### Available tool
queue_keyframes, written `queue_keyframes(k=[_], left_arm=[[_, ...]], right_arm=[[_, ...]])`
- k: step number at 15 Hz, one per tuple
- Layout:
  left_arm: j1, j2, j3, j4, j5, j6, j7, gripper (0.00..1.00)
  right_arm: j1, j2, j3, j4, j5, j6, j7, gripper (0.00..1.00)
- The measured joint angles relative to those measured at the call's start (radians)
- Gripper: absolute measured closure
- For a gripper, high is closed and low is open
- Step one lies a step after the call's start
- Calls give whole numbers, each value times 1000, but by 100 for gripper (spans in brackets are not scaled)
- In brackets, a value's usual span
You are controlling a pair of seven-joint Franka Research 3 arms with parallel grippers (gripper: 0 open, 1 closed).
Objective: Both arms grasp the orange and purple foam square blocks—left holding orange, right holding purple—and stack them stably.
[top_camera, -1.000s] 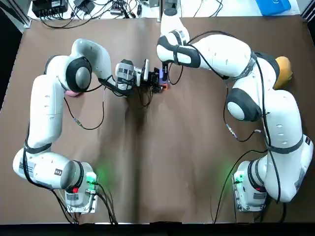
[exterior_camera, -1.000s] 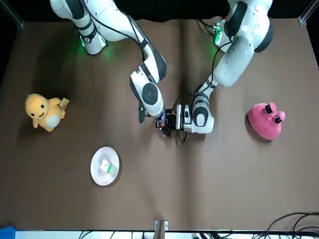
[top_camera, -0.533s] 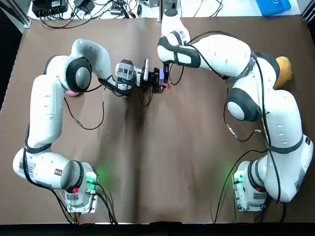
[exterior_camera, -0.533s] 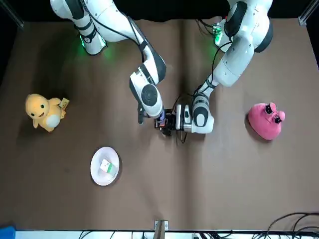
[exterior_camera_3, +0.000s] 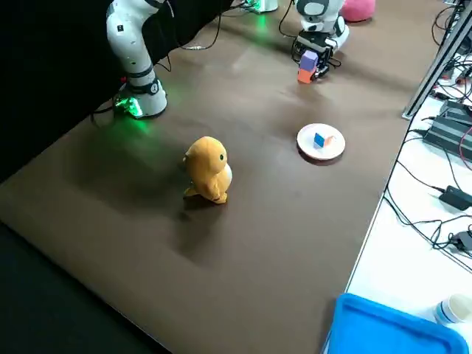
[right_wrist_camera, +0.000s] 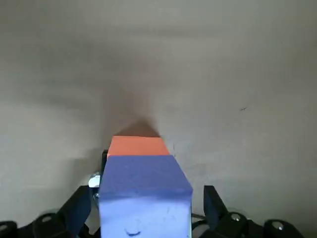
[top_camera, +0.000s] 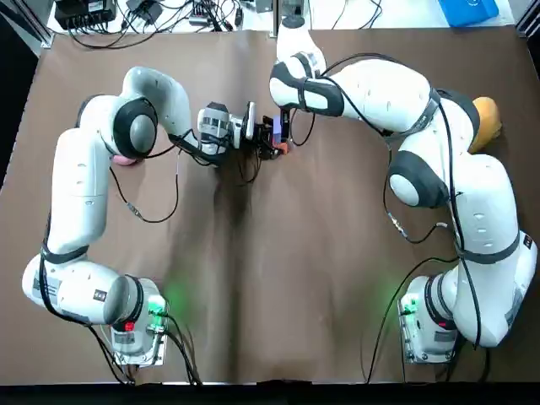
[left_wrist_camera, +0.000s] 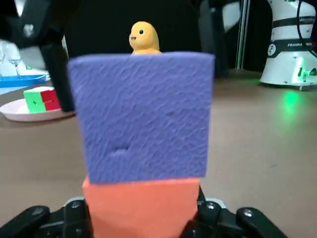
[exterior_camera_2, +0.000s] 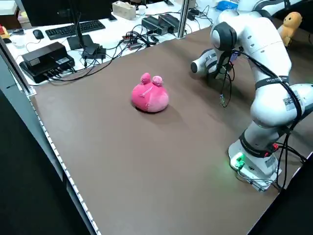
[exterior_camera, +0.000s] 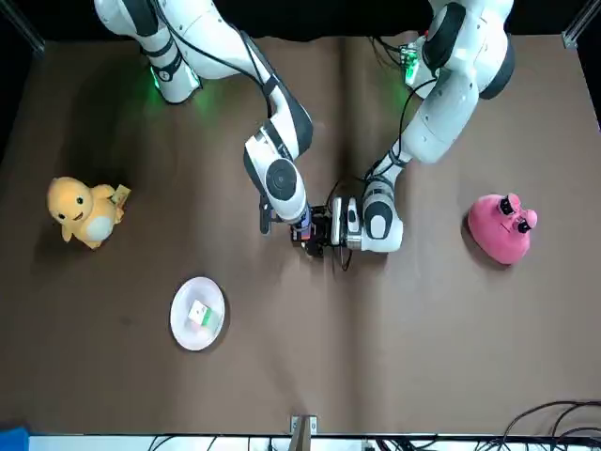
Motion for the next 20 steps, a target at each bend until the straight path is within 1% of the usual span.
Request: queue_keyframes(k=[1,2,5,20], left_arm=[[0,4,4,2,0,1,1,29],[0,8,6,4,1,1,1,25],[0,14,7,10,1,1,1,1],[3,14,8,13,1,1,1,0]], right_arm=[[0,0,0,0,0,-1,0,0],[0,0,0,0,0,-1,0,0],[0,0,0,0,0,-2,0,0],[0,0,-1,3,0,-43,0,0]])
